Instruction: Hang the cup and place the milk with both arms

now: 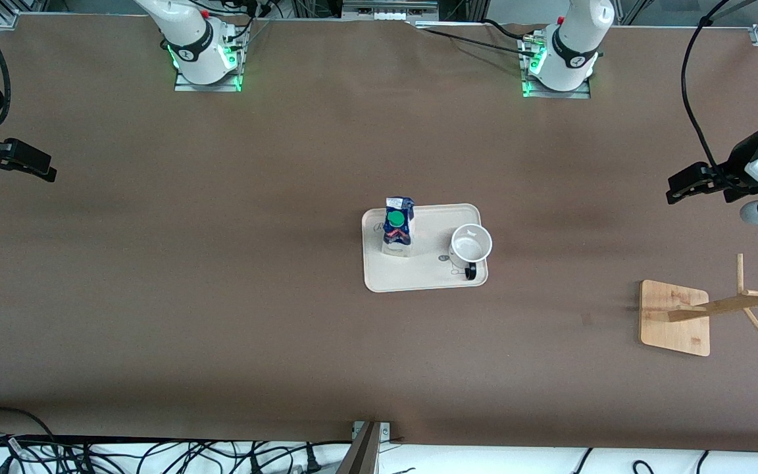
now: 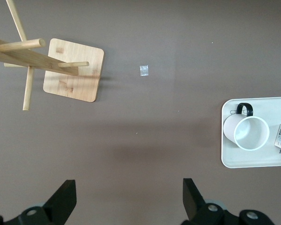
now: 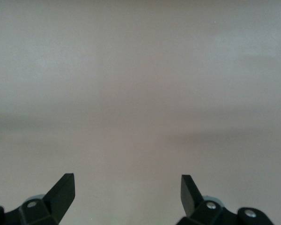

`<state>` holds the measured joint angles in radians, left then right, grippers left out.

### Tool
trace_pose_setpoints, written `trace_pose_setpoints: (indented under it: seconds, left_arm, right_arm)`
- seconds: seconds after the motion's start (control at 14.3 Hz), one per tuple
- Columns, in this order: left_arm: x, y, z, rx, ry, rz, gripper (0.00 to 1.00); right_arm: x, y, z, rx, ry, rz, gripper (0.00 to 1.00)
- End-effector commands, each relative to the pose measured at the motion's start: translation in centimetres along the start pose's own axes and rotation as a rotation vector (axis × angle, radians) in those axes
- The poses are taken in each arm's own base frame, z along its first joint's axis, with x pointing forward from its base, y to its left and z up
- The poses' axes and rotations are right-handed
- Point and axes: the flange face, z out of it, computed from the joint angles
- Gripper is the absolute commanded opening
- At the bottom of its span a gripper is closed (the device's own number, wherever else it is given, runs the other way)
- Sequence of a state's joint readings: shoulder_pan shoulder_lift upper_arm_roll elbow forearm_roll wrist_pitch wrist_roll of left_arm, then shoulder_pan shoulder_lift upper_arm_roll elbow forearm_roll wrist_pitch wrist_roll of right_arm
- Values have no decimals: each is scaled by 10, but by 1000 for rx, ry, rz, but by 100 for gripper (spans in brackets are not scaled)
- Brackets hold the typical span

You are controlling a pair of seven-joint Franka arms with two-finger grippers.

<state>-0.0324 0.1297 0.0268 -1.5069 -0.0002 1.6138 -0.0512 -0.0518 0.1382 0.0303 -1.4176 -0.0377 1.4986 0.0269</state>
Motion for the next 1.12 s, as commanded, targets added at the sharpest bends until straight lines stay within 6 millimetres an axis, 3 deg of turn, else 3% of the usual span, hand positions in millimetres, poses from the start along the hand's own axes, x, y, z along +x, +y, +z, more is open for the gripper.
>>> trace_pose_setpoints:
  seconds: [0.0, 0.84, 1.05]
  left_arm:
    - [3, -1, -3, 14, 7, 5, 100]
    - [3, -1, -3, 14, 7, 5, 100]
    - [4, -1, -3, 14, 8, 5, 100]
  right_arm:
    - [2, -1, -4, 14, 8, -6, 100]
    - [-1, 7, 3, 15, -38, 2, 100]
    - [-7, 1, 5, -2, -79, -5, 100]
